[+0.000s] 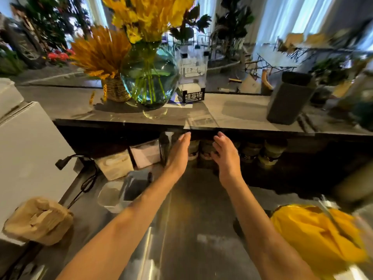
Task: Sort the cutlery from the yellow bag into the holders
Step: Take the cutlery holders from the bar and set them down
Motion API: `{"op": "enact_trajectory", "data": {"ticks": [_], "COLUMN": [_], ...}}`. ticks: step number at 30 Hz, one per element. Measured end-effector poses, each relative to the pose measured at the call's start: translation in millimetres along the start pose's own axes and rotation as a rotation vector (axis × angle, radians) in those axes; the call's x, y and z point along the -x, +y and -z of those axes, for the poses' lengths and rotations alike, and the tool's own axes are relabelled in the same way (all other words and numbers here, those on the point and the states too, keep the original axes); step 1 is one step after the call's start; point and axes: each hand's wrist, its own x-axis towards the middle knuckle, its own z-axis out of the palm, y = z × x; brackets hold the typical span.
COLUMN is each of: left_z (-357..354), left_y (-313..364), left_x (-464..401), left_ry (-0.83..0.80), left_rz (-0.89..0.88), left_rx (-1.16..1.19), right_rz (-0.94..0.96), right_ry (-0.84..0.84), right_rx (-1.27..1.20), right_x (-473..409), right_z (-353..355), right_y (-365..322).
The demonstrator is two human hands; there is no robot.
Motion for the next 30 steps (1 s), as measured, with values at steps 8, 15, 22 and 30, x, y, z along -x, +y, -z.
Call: {"op": "enact_trajectory", "data": {"ticks": [8,15,22,30], "left_z": [-153,-260,-315,-347], "left_y": [66,84,77,55], "left_x": [7,-19,-73,-125], "left_ry": [-0.188,-0.207,-0.171,0.003], "left_rz": [-0.089,-0.142,-0.128,-0.143], "left_rx": [0.111,0.118,0.117,-0.188], "right_rz": [0.151,0.138,0.051,-0.056], "right_ry": [0.109,0.182,0.349,0.385], "right_rx": [-0.005,-0.022,0.186,1.079], "right_x": [-20,-62,-136,-225], "right_z": [125,225,284,310], "right_y": [-93,-134,-138,-116]}}
